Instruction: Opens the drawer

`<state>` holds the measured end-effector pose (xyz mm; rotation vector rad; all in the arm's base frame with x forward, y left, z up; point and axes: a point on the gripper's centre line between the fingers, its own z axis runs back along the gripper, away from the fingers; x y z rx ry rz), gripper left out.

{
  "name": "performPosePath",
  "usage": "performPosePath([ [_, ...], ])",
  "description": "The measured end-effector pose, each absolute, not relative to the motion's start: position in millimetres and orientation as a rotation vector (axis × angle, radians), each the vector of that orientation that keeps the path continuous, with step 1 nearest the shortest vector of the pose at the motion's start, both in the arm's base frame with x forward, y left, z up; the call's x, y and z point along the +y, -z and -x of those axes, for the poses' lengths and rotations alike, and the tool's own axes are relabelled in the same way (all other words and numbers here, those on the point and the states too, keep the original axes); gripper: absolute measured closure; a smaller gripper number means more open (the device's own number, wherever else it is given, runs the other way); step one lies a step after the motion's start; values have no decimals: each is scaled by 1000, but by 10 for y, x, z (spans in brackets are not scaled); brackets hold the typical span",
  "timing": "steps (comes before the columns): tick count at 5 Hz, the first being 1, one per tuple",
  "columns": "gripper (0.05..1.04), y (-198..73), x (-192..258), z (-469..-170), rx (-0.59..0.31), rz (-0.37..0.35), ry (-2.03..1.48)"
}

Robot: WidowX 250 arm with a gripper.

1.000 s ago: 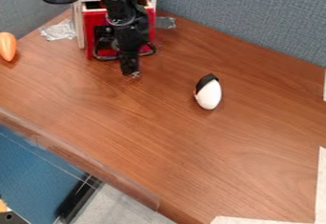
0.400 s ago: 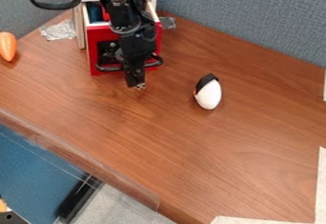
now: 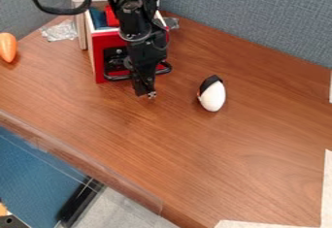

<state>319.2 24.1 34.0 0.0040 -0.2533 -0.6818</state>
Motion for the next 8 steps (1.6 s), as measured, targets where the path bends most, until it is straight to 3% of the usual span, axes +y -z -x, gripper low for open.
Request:
performPosePath([
  [3,910,-406,-21,-3098,-246,27,642],
  [4,677,-407,-53,-3065,-237,40,665],
  [6,105,-689,18,-2953,-258,84,688],
  [7,80,-1032,123,-2906,-290,123,692],
  [8,84,-1513,352,-2825,-297,82,701],
])
